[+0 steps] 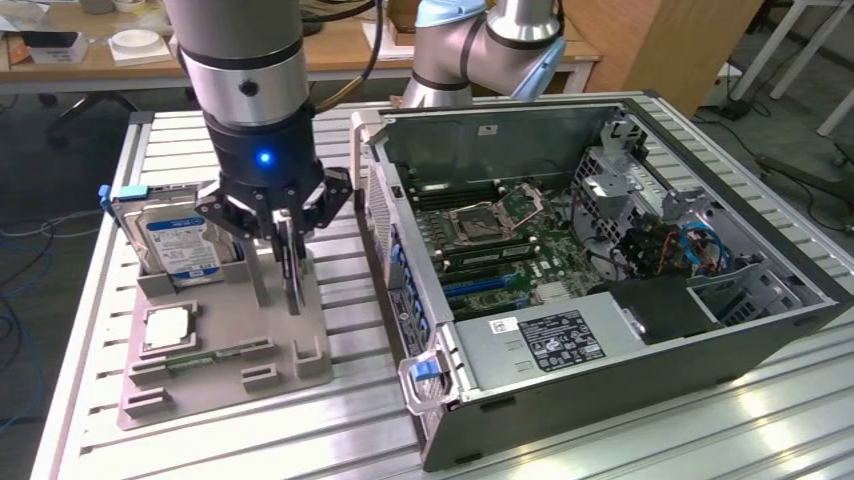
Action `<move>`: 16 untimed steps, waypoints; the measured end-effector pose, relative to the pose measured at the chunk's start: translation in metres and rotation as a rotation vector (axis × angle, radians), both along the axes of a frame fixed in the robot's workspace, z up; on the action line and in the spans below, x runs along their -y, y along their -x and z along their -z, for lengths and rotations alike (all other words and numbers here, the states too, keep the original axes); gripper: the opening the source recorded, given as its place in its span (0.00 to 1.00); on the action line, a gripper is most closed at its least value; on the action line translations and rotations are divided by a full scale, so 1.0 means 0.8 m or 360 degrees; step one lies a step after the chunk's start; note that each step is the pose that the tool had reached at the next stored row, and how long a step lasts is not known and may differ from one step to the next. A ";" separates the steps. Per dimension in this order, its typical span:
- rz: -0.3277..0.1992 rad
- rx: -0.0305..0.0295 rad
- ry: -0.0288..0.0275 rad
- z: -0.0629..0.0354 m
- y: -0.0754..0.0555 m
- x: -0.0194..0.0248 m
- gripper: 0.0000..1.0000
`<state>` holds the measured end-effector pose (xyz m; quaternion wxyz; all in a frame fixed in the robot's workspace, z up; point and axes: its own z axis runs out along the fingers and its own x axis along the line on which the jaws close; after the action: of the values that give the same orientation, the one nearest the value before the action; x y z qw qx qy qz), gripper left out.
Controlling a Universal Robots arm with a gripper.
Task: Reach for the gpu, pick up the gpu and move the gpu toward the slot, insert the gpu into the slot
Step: 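Pick up the gpu and move the gpu toward the slot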
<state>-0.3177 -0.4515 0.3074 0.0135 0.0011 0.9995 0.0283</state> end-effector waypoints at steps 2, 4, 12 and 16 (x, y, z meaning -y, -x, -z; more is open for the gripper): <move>0.0000 0.00000 -0.00001 -0.001 0.000 0.0000 0.27; 0.0000 0.00000 -0.00001 -0.002 0.000 0.0000 0.27; 0.0000 0.00000 -0.00001 -0.007 0.000 0.0000 0.27; 0.0000 0.00001 -0.00007 -0.010 0.000 0.0000 0.27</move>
<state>-0.3178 -0.4515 0.3156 0.0135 0.0011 0.9995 0.0285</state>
